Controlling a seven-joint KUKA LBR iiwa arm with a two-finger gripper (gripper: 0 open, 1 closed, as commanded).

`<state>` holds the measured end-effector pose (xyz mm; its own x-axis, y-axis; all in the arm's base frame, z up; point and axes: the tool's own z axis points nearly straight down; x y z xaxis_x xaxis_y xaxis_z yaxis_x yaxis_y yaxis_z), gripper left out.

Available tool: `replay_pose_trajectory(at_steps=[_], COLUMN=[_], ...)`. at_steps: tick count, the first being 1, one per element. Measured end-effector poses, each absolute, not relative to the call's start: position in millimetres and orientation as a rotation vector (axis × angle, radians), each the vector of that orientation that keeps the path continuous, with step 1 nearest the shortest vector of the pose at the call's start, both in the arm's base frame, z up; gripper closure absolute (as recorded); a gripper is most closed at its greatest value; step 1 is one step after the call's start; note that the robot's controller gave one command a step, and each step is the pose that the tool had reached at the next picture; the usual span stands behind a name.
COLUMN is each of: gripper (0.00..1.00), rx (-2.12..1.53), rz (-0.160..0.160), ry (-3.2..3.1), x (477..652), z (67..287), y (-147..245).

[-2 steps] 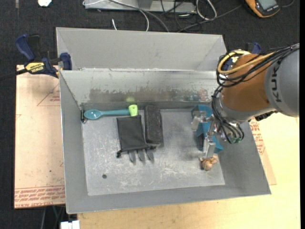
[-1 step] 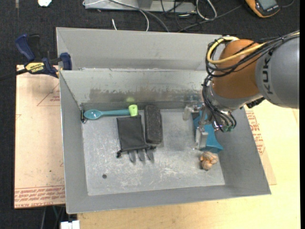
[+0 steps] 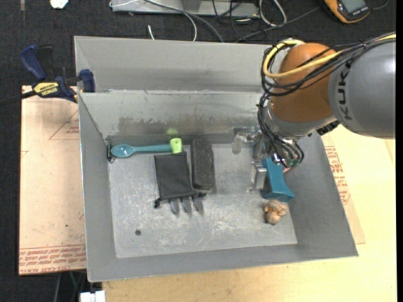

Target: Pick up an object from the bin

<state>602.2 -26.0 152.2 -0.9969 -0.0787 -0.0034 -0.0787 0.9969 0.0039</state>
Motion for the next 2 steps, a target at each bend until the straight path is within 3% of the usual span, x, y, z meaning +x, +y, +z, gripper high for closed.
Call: replay_pose_trajectory(at_steps=[1,2], gripper=[0.0,0.0], rx=[-0.516,-0.677], rz=[0.003,0.004], ry=[3.095,3.062], x=[581.9,579.1], z=[150.4,151.7], y=[-21.4,18.7])
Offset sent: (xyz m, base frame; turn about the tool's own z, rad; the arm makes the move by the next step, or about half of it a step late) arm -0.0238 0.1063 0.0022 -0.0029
